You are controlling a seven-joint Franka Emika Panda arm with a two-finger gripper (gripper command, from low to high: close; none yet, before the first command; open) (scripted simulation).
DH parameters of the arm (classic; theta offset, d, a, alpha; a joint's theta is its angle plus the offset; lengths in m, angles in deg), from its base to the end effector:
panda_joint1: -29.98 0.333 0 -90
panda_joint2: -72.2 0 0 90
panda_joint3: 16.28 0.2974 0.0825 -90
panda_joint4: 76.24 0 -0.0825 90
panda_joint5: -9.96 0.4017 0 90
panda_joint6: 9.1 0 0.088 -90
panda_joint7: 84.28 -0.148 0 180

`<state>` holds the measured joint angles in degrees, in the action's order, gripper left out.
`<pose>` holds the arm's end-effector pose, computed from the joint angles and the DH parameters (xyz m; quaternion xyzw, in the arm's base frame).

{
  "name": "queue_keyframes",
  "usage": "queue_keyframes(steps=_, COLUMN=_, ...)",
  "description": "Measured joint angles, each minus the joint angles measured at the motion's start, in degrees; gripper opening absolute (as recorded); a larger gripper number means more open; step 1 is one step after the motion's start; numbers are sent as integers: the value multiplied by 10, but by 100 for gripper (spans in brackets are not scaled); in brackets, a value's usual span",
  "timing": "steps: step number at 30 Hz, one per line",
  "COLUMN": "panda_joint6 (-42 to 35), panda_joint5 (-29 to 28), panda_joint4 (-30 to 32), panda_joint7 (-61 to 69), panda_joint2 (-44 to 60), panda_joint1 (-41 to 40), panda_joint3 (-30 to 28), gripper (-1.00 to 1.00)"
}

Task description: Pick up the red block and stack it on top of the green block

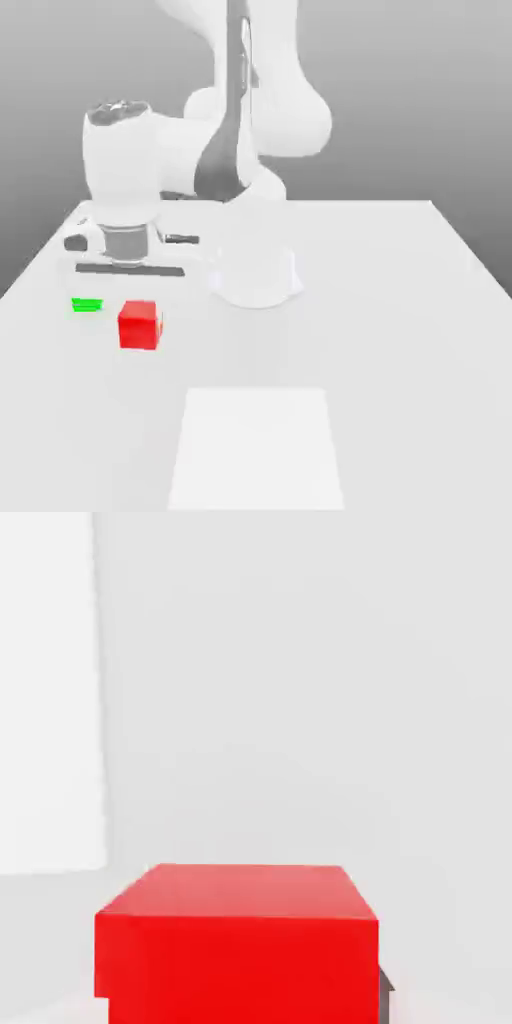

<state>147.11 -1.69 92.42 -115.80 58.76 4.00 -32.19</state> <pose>0.2670 -0.2159 0.1623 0.8554 -0.5178 0.0064 0.0102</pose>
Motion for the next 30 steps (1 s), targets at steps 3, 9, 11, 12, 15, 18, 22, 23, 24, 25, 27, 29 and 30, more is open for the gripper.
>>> queue_keyframes(steps=3, panda_joint6=-13, panda_joint5=-18, panda_joint4=1, panda_joint7=-59, panda_joint2=-15, panda_joint1=-77, panda_joint3=-28, gripper=-100)
queue_keyframes(steps=9, panda_joint6=-33, panda_joint5=-48, panda_joint4=3, panda_joint7=-171, panda_joint2=-37, panda_joint1=-230, panda_joint3=-84, gripper=-100)
queue_keyframes(steps=11, panda_joint6=-38, panda_joint5=-55, panda_joint4=5, panda_joint7=-207, panda_joint2=-42, panda_joint1=-281, panda_joint3=-103, gripper=-100)
queue_keyframes(steps=12, panda_joint6=-39, panda_joint5=-58, panda_joint4=5, panda_joint7=-221, panda_joint2=-43, panda_joint1=-301, panda_joint3=-111, gripper=-100)
queue_keyframes(steps=15, panda_joint6=-27, panda_joint5=-52, panda_joint4=5, panda_joint7=-229, panda_joint2=-33, panda_joint1=-313, panda_joint3=-123, gripper=-100)
queue_keyframes(steps=18, panda_joint6=-9, panda_joint5=-40, panda_joint4=4, panda_joint7=-223, panda_joint2=-16, panda_joint1=-305, panda_joint3=-130, gripper=-100)
queue_keyframes(steps=22, panda_joint6=17, panda_joint5=-21, panda_joint4=3, panda_joint7=-211, panda_joint2=8, panda_joint1=-291, panda_joint3=-140, gripper=-100)
queue_keyframes(steps=23, panda_joint6=23, panda_joint5=-16, panda_joint4=3, panda_joint7=-207, panda_joint2=15, panda_joint1=-287, panda_joint3=-142, gripper=-100)
queue_keyframes(steps=24, panda_joint6=30, panda_joint5=-10, panda_joint4=3, panda_joint7=-204, panda_joint2=22, panda_joint1=-284, panda_joint3=-144, gripper=-100)
queue_keyframes(steps=25, panda_joint6=36, panda_joint5=-5, panda_joint4=3, panda_joint7=-200, panda_joint2=28, panda_joint1=-280, panda_joint3=-147, gripper=-100)
queue_keyframes(steps=27, panda_joint6=49, panda_joint5=7, panda_joint4=3, panda_joint7=-192, panda_joint2=42, panda_joint1=-272, panda_joint3=-151, gripper=-100)
queue_keyframes(steps=29, panda_joint6=62, panda_joint5=21, panda_joint4=3, panda_joint7=-183, panda_joint2=56, panda_joint1=-264, panda_joint3=-155, gripper=-100)
queue_keyframes(steps=30, panda_joint6=68, panda_joint5=29, panda_joint4=3, panda_joint7=-178, panda_joint2=63, panda_joint1=-259, panda_joint3=-158, gripper=-100)
